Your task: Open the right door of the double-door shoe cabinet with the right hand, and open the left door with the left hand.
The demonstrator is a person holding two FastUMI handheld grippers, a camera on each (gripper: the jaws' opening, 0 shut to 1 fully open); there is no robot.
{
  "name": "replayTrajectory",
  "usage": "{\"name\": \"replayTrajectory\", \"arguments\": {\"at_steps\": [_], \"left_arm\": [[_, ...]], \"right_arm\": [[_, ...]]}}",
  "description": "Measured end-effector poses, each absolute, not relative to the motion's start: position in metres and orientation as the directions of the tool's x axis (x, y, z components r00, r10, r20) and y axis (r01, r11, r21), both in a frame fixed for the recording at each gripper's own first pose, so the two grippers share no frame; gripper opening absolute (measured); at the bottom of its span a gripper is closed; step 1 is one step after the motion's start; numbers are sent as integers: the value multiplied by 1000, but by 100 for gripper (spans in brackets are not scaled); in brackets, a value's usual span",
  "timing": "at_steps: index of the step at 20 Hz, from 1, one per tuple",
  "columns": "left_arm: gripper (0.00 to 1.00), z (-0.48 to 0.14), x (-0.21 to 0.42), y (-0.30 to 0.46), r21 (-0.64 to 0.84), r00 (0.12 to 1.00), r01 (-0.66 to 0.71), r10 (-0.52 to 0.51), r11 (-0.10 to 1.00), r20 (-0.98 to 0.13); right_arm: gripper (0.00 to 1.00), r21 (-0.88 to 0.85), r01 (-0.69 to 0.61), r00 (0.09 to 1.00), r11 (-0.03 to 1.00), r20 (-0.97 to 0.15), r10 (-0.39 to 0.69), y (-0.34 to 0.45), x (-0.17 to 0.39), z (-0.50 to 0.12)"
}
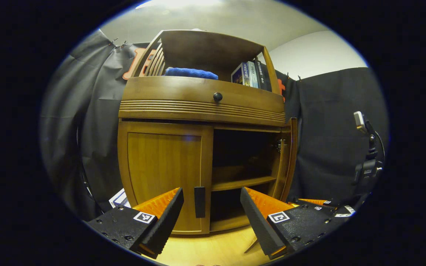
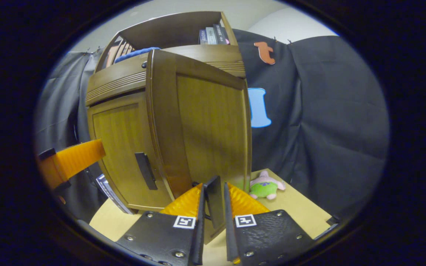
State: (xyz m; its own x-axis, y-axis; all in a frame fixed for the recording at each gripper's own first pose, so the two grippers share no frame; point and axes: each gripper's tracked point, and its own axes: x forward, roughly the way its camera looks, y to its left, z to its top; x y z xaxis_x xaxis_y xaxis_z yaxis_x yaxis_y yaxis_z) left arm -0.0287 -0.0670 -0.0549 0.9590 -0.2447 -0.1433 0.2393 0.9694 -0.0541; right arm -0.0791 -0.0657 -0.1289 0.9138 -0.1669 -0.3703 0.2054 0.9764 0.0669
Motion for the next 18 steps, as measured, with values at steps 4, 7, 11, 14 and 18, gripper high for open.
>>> {"name": "replayTrajectory", "arguments": {"at_steps": [4,7,11,14,18], "left_arm": [[92,-59,-30,-81,-68,949,270,-277,961,-152],[92,-62,-33,-92,-72,938,297,-305,952,-161],[92,-63,-35,-103,-66,928,326,-333,943,-166],[96,-65,-37,-108,-71,922,340,-347,938,-170],[95,-70,-37,-110,-74,918,343,-351,936,-183]], "right_arm": [[24,64,238,906,969,-374,-198,-82,-92,-129],[24,65,270,900,961,-373,-228,-95,-99,-127],[24,15,315,887,949,-361,-288,-116,-111,-125],[24,-1,354,874,935,-356,-331,-134,-117,-123],[21,-42,415,847,909,-347,-402,-166,-126,-120]]}}
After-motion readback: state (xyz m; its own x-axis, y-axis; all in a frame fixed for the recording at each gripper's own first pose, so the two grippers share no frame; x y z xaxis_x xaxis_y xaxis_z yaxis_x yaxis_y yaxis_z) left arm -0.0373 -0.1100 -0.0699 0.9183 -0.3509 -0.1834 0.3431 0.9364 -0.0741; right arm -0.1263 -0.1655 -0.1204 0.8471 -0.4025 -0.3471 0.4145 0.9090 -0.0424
